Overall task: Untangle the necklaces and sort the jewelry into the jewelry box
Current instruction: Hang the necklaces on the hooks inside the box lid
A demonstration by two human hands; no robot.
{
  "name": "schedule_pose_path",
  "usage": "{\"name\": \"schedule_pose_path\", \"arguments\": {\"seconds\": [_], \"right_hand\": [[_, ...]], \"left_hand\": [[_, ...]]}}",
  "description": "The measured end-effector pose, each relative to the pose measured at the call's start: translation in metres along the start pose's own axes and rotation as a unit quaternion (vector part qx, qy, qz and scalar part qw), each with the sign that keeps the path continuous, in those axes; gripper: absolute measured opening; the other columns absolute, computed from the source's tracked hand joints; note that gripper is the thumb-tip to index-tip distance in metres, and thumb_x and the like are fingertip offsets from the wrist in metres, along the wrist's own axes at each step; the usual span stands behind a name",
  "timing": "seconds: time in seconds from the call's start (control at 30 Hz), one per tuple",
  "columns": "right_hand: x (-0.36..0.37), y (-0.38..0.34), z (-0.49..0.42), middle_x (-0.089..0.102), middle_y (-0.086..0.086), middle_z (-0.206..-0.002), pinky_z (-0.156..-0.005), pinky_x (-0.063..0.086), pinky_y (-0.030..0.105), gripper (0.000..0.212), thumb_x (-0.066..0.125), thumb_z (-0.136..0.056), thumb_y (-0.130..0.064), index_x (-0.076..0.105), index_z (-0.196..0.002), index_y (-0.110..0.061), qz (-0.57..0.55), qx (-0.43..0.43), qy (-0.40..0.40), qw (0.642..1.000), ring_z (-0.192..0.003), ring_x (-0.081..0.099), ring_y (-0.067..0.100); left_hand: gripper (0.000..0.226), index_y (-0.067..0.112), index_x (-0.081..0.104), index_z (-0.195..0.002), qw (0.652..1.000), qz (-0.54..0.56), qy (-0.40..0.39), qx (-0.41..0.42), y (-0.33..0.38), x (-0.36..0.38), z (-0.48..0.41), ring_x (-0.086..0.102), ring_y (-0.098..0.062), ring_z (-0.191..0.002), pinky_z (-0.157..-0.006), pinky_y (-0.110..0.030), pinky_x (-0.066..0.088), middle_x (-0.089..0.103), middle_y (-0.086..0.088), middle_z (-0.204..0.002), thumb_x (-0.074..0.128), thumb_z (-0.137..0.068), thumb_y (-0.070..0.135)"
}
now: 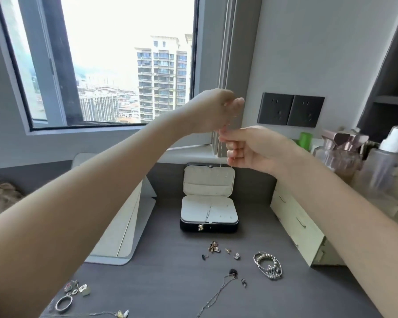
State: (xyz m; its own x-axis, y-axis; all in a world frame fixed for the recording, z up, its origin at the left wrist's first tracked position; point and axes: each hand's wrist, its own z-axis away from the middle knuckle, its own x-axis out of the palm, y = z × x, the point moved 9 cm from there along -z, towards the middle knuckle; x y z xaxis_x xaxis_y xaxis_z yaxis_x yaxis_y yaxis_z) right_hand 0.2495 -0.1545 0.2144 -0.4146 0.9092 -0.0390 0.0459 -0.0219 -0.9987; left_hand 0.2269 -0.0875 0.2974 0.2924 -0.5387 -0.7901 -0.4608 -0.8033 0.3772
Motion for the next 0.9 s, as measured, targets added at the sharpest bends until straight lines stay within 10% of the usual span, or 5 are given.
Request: {"name": "schedule_pose_path", "arguments": {"seconds": [0.27, 0.47, 0.9], "right_hand": [[-0.038, -0.018, -0.055, 0.047, -0.002, -0.054, -0.051, 0.047, 0.023, 0.023, 0.060, -0.090, -0.018, 0.056, -0.069, -0.012, 0.063, -0.069, 0.067, 0.993, -0.048, 0.045, 0.013], [-0.066, -0.020, -0.087, 0.046, -0.001, -0.055, -0.052, 0.046, 0.023, 0.021, 0.058, -0.091, -0.016, 0.054, -0.070, -0.013, 0.070, -0.090, 0.102, 0.988, -0.049, 0.043, 0.012], [-0.085, -0.021, -0.138, 0.044, -0.002, -0.053, -0.050, 0.045, 0.022, 0.024, 0.054, -0.093, -0.013, 0.052, -0.069, -0.012, -0.056, -0.102, 0.119, 0.986, -0.045, 0.042, 0.011]], "left_hand": [[0.013, 0.006, 0.052, -0.084, 0.975, 0.000, 0.203, -0.092, -0.106, 0.058, 0.008, 0.052, -0.025, -0.072, -0.064, -0.033, 0.038, 0.059, -0.008, -0.080, 0.043, -0.092, 0.011], [0.024, 0.006, 0.058, -0.107, 0.988, -0.152, 0.008, -0.029, -0.152, 0.184, 0.008, 0.052, -0.027, -0.100, -0.085, -0.037, 0.043, 0.060, -0.008, -0.104, 0.043, -0.087, 0.005], [0.024, 0.012, 0.063, -0.100, 0.964, -0.250, -0.067, -0.056, -0.171, 0.229, -0.009, 0.041, -0.026, -0.110, -0.089, -0.032, 0.024, 0.051, -0.006, -0.110, 0.043, -0.092, 0.023]]}}
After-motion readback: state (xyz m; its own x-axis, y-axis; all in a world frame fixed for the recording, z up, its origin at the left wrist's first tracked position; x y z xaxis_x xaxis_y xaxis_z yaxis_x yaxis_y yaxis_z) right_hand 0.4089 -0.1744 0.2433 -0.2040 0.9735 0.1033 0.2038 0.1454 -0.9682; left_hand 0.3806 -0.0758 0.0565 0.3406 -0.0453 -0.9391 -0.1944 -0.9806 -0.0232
